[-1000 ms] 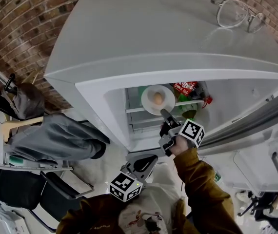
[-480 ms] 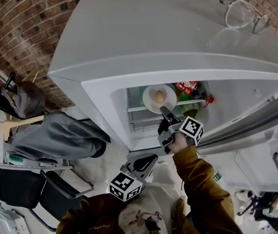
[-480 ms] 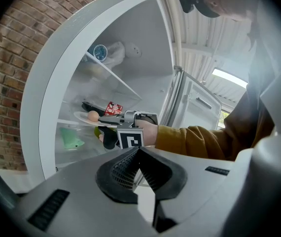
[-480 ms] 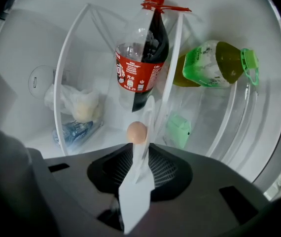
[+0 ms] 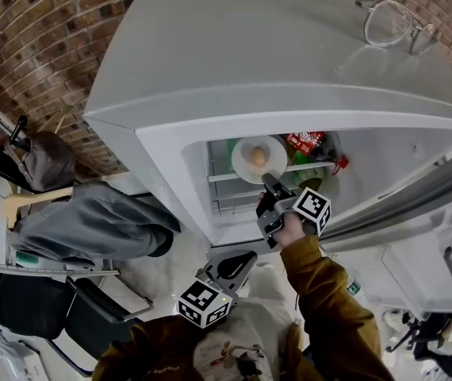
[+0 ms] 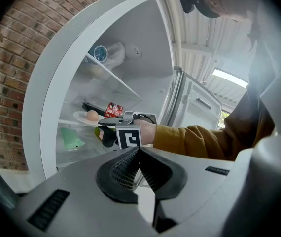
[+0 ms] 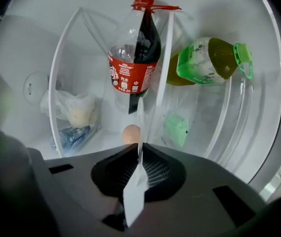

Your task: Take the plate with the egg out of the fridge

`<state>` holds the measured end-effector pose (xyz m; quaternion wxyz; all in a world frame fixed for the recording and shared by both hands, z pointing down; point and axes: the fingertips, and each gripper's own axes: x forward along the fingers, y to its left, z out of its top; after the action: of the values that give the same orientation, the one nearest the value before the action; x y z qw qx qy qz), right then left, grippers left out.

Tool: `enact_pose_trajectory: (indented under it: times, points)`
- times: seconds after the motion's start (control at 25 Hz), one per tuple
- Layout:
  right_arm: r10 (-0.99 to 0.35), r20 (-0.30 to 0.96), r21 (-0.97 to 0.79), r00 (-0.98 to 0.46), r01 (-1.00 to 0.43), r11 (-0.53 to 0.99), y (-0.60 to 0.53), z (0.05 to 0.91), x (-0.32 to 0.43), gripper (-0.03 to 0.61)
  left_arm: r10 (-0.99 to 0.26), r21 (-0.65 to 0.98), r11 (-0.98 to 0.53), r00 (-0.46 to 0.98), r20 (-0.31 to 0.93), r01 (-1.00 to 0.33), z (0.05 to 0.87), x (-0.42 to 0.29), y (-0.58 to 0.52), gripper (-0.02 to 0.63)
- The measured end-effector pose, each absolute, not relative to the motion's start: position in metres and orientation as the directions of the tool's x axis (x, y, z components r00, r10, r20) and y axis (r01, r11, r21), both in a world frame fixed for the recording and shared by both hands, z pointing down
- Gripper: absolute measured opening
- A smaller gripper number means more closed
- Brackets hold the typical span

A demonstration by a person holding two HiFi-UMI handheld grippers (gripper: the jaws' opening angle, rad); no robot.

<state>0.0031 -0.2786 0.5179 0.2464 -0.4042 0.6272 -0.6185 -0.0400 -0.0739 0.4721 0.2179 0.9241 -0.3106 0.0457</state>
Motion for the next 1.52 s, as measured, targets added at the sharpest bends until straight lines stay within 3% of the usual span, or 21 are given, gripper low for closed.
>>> enact_pose_trajectory:
  times: [1.52]
  points:
    - [-0.811, 0.167, -0.984, -0.56, -0.144, -0.103, -0.251, 0.514, 0.025, 0.021, -0.54, 0.374, -0.723, 0.813, 0.218, -0.581, 0.471, -0.031, -0.065, 0.008]
